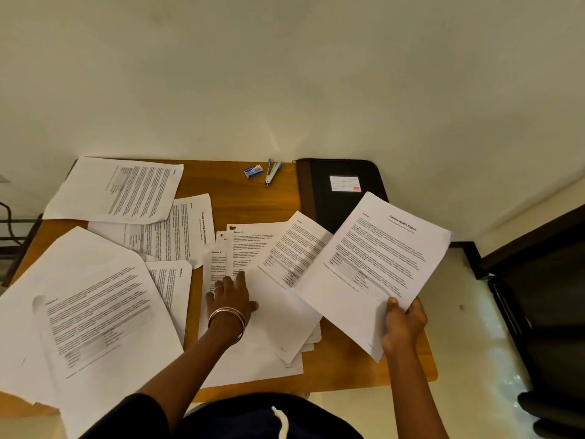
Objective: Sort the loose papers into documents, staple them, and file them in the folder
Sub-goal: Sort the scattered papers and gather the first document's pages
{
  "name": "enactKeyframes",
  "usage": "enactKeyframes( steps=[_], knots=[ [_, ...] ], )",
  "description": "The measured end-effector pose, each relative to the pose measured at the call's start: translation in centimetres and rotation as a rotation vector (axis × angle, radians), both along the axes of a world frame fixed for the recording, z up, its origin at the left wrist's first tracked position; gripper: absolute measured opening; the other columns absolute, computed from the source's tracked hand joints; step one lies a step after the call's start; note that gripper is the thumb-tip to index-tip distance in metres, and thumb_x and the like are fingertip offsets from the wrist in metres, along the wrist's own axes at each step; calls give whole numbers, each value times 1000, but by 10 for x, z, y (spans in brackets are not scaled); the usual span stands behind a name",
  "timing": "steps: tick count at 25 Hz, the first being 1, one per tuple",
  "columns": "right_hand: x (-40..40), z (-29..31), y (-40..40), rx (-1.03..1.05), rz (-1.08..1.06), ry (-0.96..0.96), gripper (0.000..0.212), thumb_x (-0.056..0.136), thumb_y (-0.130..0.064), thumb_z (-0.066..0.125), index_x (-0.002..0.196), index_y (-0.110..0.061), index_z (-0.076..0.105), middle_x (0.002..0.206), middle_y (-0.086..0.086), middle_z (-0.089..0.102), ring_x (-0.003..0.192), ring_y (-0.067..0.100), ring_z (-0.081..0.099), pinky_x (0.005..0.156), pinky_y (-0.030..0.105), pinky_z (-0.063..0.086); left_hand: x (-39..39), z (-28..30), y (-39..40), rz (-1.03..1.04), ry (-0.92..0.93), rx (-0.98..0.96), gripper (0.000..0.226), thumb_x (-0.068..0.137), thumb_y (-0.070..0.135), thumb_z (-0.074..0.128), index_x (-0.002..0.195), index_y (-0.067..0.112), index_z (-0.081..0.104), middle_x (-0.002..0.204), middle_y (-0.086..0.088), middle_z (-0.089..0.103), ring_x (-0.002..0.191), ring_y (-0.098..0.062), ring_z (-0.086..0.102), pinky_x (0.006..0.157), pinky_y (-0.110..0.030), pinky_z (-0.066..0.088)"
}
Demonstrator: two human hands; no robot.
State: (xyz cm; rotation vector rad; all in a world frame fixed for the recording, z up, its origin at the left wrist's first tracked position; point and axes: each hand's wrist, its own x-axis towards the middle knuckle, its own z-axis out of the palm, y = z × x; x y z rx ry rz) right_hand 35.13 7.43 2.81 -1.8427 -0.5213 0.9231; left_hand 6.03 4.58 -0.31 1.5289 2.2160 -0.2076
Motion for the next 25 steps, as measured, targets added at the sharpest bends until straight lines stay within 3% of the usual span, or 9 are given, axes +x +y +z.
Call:
enactKeyframes(
  steps=[4,8,10,12,15,17,20,23,25],
  knots=[
    [-7,1,3,-20,12,40,33,92,0,57,124,-7,57,113,5,60,103,20,56,86,36,48,-5,-3,0,-9,43,-113,84,81,50,62,143,10,21,138,-13,35,129,-34,38,105,-47,32],
    [-5,2,6,-18,-82,80,34,91,2,57,125,-5,57,116,8,61,105,21,57,88,33,47,4,10,3,-214,213,-160,58,86,58,49,119,11,55,116,-7,61,111,-28,55,107,-47,26],
    [1,3,8,-9,-158,121,35,91,3,56,125,-6,58,117,9,61,104,21,56,90,32,46,8,14,0,-227,204,-139,48,88,58,45,109,17,62,108,-4,65,107,-27,58,107,-48,23],
    [7,2,9,-26,-218,163,35,90,3,56,124,-8,59,117,9,61,105,22,57,90,32,47,5,13,-2,-153,185,-70,46,90,55,43,112,18,60,114,-4,63,109,-27,56,104,-45,28],
    [8,-2,8,-74,-216,195,33,90,2,57,121,-9,59,113,6,61,105,22,57,94,37,48,-7,3,8,-16,38,39,53,89,48,49,129,14,43,133,-9,46,123,-31,46,100,-43,38],
    [6,-3,7,-99,-199,219,32,91,2,56,121,-9,58,112,6,60,105,22,56,93,36,48,-7,-6,16,30,-93,22,64,86,46,57,134,12,34,138,-12,37,128,-34,38,101,-44,40],
    [3,-5,6,-135,-176,269,25,94,-3,54,118,-12,56,111,7,58,105,22,54,88,34,44,4,-10,25,94,-107,-38,86,80,46,66,141,8,20,144,-19,23,133,-39,30,103,-47,38],
    [2,-10,7,-172,-140,292,20,94,-8,55,113,-15,57,112,8,61,103,23,56,85,36,45,10,-13,32,199,-175,-82,90,75,39,73,138,8,18,135,-20,34,123,-38,42,98,-47,42],
    [0,-13,7,-167,-117,303,22,94,-8,56,115,-15,58,112,8,62,102,25,58,82,36,47,6,-14,33,269,-260,-26,79,73,33,76,131,9,27,122,-16,49,109,-35,54,90,-46,48]
  ],
)
